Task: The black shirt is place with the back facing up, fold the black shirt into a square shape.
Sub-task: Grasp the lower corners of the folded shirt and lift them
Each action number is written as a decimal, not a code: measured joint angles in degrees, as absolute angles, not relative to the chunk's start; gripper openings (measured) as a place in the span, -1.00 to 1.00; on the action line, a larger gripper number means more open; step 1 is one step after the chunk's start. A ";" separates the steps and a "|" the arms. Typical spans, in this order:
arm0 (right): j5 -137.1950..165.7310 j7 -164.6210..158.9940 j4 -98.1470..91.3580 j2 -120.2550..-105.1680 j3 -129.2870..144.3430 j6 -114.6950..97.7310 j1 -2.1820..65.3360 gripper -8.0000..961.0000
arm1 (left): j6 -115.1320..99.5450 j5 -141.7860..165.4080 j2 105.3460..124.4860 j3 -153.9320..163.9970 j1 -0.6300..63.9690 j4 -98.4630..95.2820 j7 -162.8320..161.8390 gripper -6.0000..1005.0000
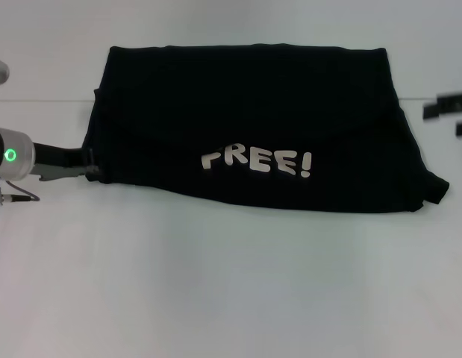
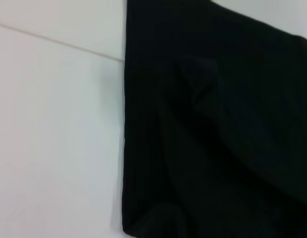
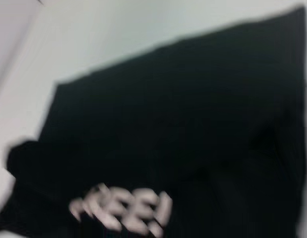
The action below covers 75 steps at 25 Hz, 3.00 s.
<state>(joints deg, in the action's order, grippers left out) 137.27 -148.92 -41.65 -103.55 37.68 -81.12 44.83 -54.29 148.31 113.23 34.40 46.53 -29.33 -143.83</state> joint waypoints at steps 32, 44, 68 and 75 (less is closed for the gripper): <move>144.40 -136.27 -34.65 -112.85 37.67 -57.95 41.17 0.92 | -53.96 147.88 113.72 34.01 46.97 -29.97 -143.88 -0.92; 142.43 -135.01 -32.02 -114.76 39.15 -54.98 43.84 0.91 | -53.72 147.83 113.73 34.01 47.25 -29.97 -143.88 -0.92; 136.49 -129.42 -29.78 -115.07 39.20 -60.63 45.14 0.91 | -52.96 147.83 114.18 34.01 47.24 -29.97 -143.88 -0.92; 134.98 -128.92 -30.24 -114.37 39.11 -60.60 44.81 0.91 | -52.55 147.83 114.19 34.02 47.15 -29.88 -143.88 -0.92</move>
<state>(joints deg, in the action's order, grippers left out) 134.98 -128.92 -30.24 -114.37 39.11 -60.60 44.81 -52.55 147.83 114.19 34.02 47.15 -29.88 -143.88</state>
